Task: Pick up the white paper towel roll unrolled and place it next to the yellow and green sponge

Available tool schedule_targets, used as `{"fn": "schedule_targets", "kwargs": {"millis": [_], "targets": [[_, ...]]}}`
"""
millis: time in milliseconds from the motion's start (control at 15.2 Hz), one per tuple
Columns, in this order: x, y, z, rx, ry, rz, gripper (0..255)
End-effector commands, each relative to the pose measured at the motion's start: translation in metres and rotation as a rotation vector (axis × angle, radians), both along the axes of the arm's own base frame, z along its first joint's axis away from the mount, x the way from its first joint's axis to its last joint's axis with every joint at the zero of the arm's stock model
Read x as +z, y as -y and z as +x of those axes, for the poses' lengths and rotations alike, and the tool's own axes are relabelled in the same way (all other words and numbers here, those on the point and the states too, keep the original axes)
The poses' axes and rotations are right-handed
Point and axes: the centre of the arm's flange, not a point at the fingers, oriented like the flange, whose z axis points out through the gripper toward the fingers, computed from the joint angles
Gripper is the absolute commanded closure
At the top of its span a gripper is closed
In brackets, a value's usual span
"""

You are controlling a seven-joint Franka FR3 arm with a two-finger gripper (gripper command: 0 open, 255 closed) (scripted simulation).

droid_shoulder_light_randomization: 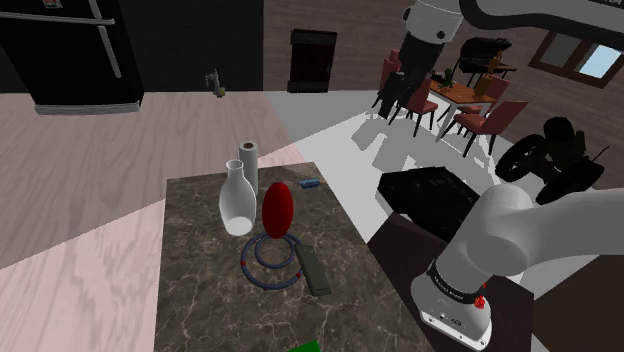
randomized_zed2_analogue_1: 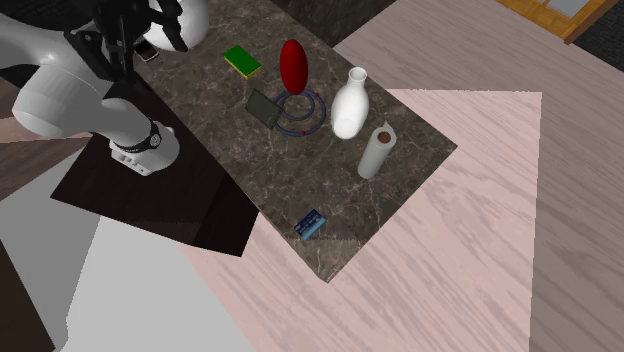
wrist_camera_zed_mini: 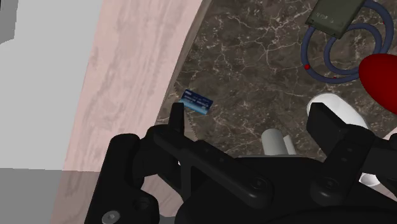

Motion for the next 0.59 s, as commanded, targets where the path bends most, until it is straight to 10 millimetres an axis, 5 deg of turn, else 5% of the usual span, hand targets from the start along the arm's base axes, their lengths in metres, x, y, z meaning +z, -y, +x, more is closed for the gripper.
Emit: {"fn": "schedule_targets", "kwargs": {"millis": [0, 528], "targets": [[0.0, 0.0, 0.0, 0.0, 0.0, 0.0, 0], [-0.047, -0.044, 0.087, -0.112, -0.029, 0.032, 0]]}}
